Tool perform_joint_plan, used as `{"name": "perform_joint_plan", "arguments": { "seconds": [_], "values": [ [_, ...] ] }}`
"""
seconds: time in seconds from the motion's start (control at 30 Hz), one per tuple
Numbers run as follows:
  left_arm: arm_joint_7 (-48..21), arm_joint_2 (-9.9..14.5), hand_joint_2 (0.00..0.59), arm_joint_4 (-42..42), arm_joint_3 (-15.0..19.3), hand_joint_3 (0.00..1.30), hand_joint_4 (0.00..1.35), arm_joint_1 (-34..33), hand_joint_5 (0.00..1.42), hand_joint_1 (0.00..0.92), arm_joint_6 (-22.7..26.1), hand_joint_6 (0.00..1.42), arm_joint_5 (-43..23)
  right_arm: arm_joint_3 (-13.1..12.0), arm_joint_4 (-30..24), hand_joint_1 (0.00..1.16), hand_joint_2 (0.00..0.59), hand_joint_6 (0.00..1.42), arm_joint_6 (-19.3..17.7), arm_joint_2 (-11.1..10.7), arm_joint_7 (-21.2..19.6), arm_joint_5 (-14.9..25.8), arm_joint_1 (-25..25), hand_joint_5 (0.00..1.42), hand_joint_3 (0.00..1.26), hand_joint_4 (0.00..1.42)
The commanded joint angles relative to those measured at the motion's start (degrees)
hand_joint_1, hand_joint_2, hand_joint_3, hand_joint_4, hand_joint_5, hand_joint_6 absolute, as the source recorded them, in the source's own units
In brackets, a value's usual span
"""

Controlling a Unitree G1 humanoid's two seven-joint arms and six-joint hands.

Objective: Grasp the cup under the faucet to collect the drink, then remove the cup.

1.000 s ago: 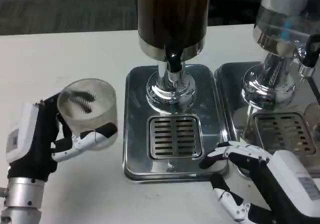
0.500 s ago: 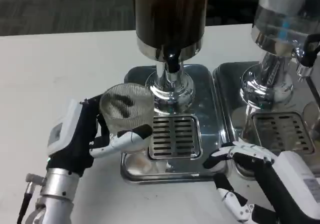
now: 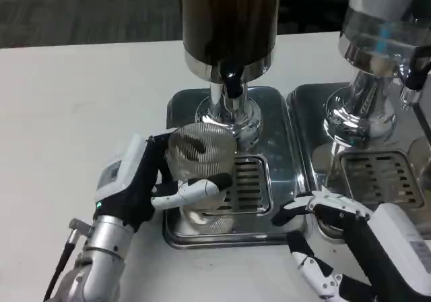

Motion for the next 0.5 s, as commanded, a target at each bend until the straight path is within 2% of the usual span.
{"name": "perform_joint_plan", "arguments": {
  "seconds": [0.03, 0.3, 0.43, 0.5],
  "values": [
    [0.17, -1.12, 0.0, 1.87, -0.71, 0.81, 0.95, -2.18, 1.14, 0.398, 0.47, 1.42, -0.39, -0.87, -1.29, 0.47, 0.498, 0.25, 0.88, 0.15, 0.95, 1.17, -0.24, 0.28, 0.54, 0.39],
    [0.96, -3.05, 0.003, 3.95, -1.89, 0.79, 0.93, -4.09, 1.12, 0.388, 1.77, 1.4, 0.4, -0.31, -2.18, 0.47, 0.501, 0.25, 1.25, 0.61, 1.61, 1.13, -0.31, 0.28, 0.54, 0.39],
    [0.48, -3.73, 0.009, 5.0, -2.38, 0.76, 0.88, -5.26, 1.08, 0.369, 2.56, 1.36, 0.49, -0.25, -2.15, 0.46, 0.504, 0.25, 1.32, 0.78, 1.58, 0.98, -0.35, 0.28, 0.54, 0.39],
    [-0.39, -3.96, 0.019, 5.53, -2.69, 0.72, 0.83, -5.78, 1.05, 0.348, 2.35, 1.3, 0.14, -0.33, -2.08, 0.46, 0.505, 0.25, 1.46, 0.94, 1.42, 0.87, -0.47, 0.28, 0.54, 0.39]
  ]
}}
